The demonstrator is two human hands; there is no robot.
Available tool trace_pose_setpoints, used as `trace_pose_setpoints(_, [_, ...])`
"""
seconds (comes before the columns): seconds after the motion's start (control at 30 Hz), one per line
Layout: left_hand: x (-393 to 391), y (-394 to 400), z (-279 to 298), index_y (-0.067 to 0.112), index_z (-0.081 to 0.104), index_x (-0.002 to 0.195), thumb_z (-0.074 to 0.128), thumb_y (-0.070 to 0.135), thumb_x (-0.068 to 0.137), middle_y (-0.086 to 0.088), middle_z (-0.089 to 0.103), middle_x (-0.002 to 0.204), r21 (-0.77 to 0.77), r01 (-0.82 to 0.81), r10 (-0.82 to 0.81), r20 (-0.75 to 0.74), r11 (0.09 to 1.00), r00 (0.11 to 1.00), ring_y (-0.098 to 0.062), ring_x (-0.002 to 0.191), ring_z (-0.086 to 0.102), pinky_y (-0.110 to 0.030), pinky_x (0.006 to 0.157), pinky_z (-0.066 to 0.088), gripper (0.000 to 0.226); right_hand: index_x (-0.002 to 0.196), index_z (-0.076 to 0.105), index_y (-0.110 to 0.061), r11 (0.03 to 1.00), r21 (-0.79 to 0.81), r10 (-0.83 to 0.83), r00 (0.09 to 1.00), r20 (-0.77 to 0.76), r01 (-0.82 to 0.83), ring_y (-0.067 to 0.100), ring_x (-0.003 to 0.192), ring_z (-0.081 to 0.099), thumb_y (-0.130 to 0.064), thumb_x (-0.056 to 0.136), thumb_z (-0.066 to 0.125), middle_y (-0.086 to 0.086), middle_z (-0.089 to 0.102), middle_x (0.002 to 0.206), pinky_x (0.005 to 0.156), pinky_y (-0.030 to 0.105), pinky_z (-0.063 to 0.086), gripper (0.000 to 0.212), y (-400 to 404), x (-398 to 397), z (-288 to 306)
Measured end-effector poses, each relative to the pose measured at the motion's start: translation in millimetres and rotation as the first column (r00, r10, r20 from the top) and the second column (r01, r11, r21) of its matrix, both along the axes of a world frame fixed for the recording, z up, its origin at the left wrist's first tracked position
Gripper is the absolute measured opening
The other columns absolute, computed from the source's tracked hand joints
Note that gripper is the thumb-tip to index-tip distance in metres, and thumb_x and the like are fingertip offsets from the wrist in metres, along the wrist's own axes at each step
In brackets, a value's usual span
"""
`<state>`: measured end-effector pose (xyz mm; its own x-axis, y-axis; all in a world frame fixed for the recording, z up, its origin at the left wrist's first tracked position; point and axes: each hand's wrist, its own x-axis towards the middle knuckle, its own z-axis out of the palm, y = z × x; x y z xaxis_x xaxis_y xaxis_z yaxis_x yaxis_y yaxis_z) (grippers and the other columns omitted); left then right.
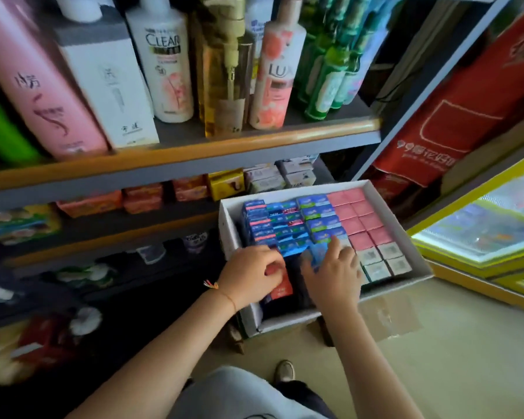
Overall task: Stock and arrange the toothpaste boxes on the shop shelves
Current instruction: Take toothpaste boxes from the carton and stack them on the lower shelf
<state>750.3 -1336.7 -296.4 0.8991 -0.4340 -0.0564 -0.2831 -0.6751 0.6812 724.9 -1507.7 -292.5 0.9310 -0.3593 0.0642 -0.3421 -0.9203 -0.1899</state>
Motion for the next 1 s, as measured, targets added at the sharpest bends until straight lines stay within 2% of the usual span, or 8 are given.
trace_pose_setpoints(0.1, [-11.6,-27.5,-14.5,0.02,0.071,0.091,0.056,0.027,0.084,0.001,0.065,0.095,0.184,-0.07,0.048,0.123,0.98,0.991,-0.023,0.093,0.06,-0.037,0.079,0.049,0.019,0.146,0.029,-0.003,0.984,0.003,0.174,0.96,-0.217,-0.178,0.033,0.111,0.06,-0.048,0.094,0.051,0.015,0.052,0.126,0.074,0.042,0.054,0.072,-19.0,5.9,-11.8])
trace_pose_setpoints(0.17, [-21.1,-38.5,-24.9,0.02,0.069,0.083,0.055,0.026,0.079,0.002,0.062,0.091,0.248,-0.154,0.111,0.179,0.956,0.977,-0.022,0.089,0.059,-0.039,0.073,0.051,0.016,0.151,0.016,-0.005,0.962,0.012,0.267,0.932,-0.246,-0.273,0.026,0.116,0.058,-0.05,0.098,0.041,0.01,0.048,0.131,0.075,0.039,0.054,0.073,-29.6,6.7,-16.1])
trace_pose_setpoints(0.37, [-34.3,-53.1,-19.6,0.017,0.068,0.086,0.065,0.014,0.08,0.002,0.062,0.094,0.294,-0.323,0.264,0.224,0.899,0.938,-0.022,0.087,0.059,-0.04,0.074,0.052,0.008,0.154,0.011,-0.012,0.891,0.117,0.454,0.843,-0.29,-0.44,0.028,0.12,0.054,-0.039,0.102,0.04,0.013,0.042,0.133,0.078,0.036,0.053,0.065,-50.6,16.6,-13.7])
trace_pose_setpoints(0.53, [-43.2,-62.9,-2.3,0.018,0.068,0.108,0.06,0.024,0.09,0.003,0.062,0.113,0.313,-0.357,0.348,0.085,0.88,0.934,-0.021,0.106,0.058,-0.038,0.084,0.051,0.021,0.153,0.019,-0.015,0.859,0.252,0.491,0.856,-0.159,-0.446,0.034,0.11,0.056,-0.042,0.101,0.041,0.014,0.045,0.127,0.07,0.038,0.046,0.062,-67.0,16.3,13.8])
trace_pose_setpoints(0.67, [-46.6,-68.0,12.9,0.024,0.056,0.13,0.057,0.029,0.092,0.004,0.061,0.125,0.325,-0.385,0.42,-0.041,0.864,0.906,-0.021,0.114,0.056,-0.036,0.086,0.05,0.038,0.154,0.02,-0.018,0.83,0.256,0.529,0.844,-0.084,-0.495,0.035,0.104,0.058,-0.04,0.1,0.046,0.013,0.047,0.127,0.068,0.038,0.045,0.064,-79.0,18.7,52.6])
trace_pose_setpoints(0.8, [-54.3,-78.2,28.9,0.03,0.047,0.14,0.056,0.028,0.093,0.005,0.059,0.128,0.277,-0.416,0.48,-0.23,0.866,0.847,-0.02,0.112,0.057,-0.034,0.089,0.049,0.048,0.154,0.02,-0.023,0.821,0.244,0.533,0.846,-0.006,-0.516,0.031,0.098,0.061,-0.043,0.1,0.046,0.01,0.049,0.125,0.06,0.032,0.04,0.064,-90.7,10.6,91.4])
trace_pose_setpoints(0.9, [-58.1,-87.4,37.6,0.029,0.05,0.135,0.059,0.03,0.09,0.004,0.06,0.124,0.181,-0.436,0.472,-0.303,0.881,0.828,-0.018,0.109,0.058,-0.034,0.091,0.05,0.046,0.155,0.019,-0.025,0.817,0.258,0.519,0.852,0.061,-0.516,0.03,0.097,0.06,-0.045,0.099,0.046,0.009,0.05,0.126,0.059,0.031,0.037,0.065,-99.9,2.4,119.4])
trace_pose_setpoints(1.0, [-58.5,-97.8,48.7,0.032,0.055,0.125,0.061,0.036,0.092,0.009,0.063,0.123,-0.067,-0.552,0.492,-0.373,0.831,0.787,-0.009,0.108,0.061,-0.033,0.092,0.053,0.034,0.155,0.019,-0.027,0.79,0.29,0.513,0.842,0.17,-0.54,0.028,0.096,0.06,-0.043,0.098,0.049,0.008,0.049,0.128,0.059,0.033,0.045,0.066,-106.2,-6.5,145.4])
